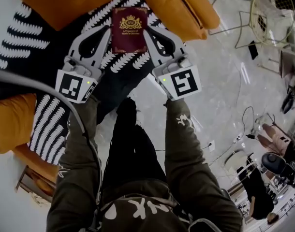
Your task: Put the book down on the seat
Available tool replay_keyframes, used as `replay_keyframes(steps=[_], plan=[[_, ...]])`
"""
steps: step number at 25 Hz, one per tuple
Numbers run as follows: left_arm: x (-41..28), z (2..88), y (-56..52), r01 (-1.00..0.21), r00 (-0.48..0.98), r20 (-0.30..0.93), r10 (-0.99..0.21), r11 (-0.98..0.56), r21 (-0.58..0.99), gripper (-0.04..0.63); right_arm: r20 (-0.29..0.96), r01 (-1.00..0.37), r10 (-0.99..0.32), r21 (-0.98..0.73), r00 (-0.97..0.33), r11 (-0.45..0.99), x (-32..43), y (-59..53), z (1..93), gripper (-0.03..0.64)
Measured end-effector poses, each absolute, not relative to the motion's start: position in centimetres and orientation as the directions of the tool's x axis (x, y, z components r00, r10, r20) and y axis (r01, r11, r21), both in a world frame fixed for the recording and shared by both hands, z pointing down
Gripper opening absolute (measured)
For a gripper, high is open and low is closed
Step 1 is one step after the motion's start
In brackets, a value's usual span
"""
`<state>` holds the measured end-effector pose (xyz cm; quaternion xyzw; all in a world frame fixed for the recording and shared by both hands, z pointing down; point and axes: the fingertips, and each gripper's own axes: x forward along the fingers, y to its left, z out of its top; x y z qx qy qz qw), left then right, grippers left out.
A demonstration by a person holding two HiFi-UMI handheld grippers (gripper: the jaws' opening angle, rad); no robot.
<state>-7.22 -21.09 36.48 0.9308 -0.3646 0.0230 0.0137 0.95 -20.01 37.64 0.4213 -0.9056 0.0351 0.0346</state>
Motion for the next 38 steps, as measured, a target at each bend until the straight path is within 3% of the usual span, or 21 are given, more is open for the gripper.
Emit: replay_keyframes(steps=[18,38], plan=[[-4.8,4.3,-2.1,-0.67,0.739,-0.059,-0.671,-0.722,-0.172,0.003,-0.09,-0.758,-0.755,0.141,-0.65,0.637,3.0,-1.6,5.0,0.009],[-5.7,-9.0,13.3,-0.664,0.745,-0.103,-0.659,-0.718,-0.209,0.003,-0.182,-0.763,-0.742,0.192,-0.646,0.617,2.8,14.1,-7.7,0.009]])
